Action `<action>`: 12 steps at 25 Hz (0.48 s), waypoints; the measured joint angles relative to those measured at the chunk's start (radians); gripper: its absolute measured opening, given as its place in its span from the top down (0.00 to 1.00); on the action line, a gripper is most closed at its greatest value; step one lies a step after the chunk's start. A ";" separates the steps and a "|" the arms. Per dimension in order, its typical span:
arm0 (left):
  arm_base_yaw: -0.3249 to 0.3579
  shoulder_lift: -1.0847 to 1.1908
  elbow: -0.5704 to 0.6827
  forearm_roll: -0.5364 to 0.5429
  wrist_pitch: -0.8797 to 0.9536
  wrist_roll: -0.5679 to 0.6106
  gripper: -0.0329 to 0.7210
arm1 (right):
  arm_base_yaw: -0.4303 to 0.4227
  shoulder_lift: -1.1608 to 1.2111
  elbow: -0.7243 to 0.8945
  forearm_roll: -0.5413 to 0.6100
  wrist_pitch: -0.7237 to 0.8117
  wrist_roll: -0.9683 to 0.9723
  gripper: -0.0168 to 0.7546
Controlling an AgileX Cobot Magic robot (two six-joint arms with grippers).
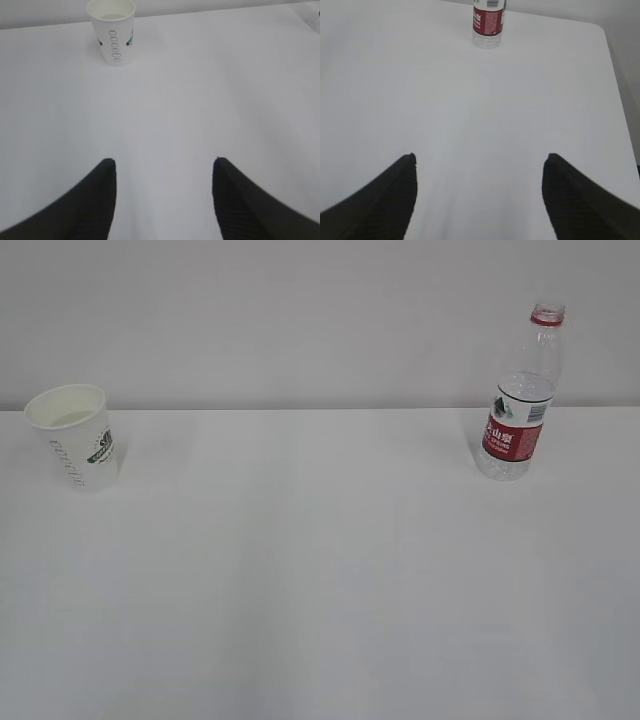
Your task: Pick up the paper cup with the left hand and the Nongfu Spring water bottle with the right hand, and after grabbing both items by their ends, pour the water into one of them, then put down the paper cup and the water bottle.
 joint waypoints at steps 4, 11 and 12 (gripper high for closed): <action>0.078 0.000 0.000 0.000 0.000 0.000 0.37 | 0.000 0.000 0.000 0.000 0.000 0.000 0.22; 0.156 0.000 0.000 0.000 0.000 0.000 0.37 | 0.000 0.000 0.000 0.000 0.000 0.000 0.22; 0.161 0.000 0.000 0.000 0.000 0.000 0.37 | 0.000 0.000 0.000 0.000 0.000 0.000 0.22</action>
